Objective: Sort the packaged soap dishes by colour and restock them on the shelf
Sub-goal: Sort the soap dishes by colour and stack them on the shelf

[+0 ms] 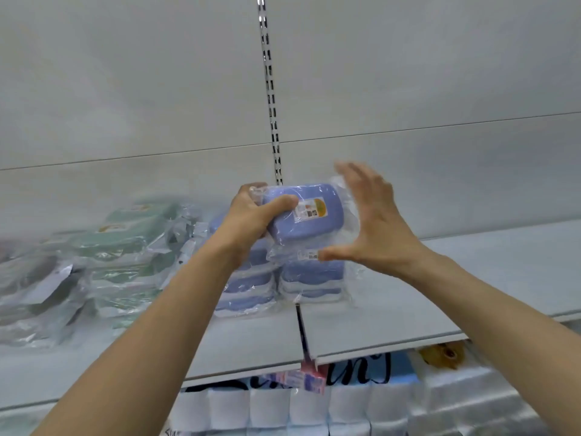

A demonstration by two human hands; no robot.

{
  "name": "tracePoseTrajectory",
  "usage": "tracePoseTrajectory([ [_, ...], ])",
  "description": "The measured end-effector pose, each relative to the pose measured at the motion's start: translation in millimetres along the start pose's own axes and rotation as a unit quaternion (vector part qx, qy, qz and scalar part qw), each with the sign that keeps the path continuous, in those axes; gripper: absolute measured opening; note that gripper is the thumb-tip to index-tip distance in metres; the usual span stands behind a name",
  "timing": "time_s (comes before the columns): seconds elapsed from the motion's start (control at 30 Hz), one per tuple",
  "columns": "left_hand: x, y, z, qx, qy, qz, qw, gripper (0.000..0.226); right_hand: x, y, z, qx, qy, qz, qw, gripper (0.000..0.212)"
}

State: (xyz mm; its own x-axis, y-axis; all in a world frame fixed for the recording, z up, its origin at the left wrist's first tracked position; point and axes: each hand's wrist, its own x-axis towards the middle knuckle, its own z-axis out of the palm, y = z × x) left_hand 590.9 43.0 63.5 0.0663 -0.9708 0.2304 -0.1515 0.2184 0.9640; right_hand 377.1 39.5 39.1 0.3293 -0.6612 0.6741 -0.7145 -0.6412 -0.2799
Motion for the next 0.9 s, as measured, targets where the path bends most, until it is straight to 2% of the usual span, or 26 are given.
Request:
tracePoseTrajectory([
  [0.03,-0.9,1.4,-1.0,-0.013,-0.044,-0.014,0.999,0.053,2.7,-0.6,2.3,-0.052,-0.020,-0.060,0.997,0.123],
  [0.1,-6.3,4.0,-0.2,-0.044,-0.101,-0.033,0.993,0.037,8.7,-6.5,7.8,-0.076,-0.058,-0.097,0.991,0.113],
  [0.17,-9.3,4.7,-7.1,-0.009,-0.057,-0.035,0.998,0.052,11.8,-9.1,12.3,-0.049,-0.078,-0.069,0.993,0.102],
  [0.23,-12.4,-4.9,-25.1,0.121,0.043,0.022,0.991,0.064,13.7,-3.0,14.5,-0.041,-0.076,-0.021,0.996,0.095],
  [0.27,-14.9,-13.5,-36.6,0.206,0.077,0.062,0.974,0.066,15.1,2.1,15.9,-0.051,-0.084,0.001,0.995,0.093],
  [0.33,-20.7,-34.0,-58.6,0.354,0.071,0.102,0.927,0.065,19.0,10.9,21.7,-0.066,-0.124,0.022,0.990,0.090],
  [0.4,-25.4,-52.5,-72.8,0.442,0.027,0.091,0.892,0.057,21.9,16.0,34.4,-0.061,-0.180,0.024,0.981,0.088],
  [0.5,-25.8,-70.6,-81.3,0.481,0.000,0.099,0.871,0.052,22.4,21.2,52.5,-0.091,-0.237,0.032,0.967,0.082],
  [0.7,-14.3,-74.0,-82.2,0.506,0.035,0.109,0.855,0.047,22.2,24.9,65.3,-0.106,-0.243,0.022,0.964,0.085],
  [0.9,-16.7,-68.7,-73.4,0.598,0.028,0.117,0.793,0.052,14.8,27.4,65.6,-0.180,-0.260,0.004,0.949,0.102],
])
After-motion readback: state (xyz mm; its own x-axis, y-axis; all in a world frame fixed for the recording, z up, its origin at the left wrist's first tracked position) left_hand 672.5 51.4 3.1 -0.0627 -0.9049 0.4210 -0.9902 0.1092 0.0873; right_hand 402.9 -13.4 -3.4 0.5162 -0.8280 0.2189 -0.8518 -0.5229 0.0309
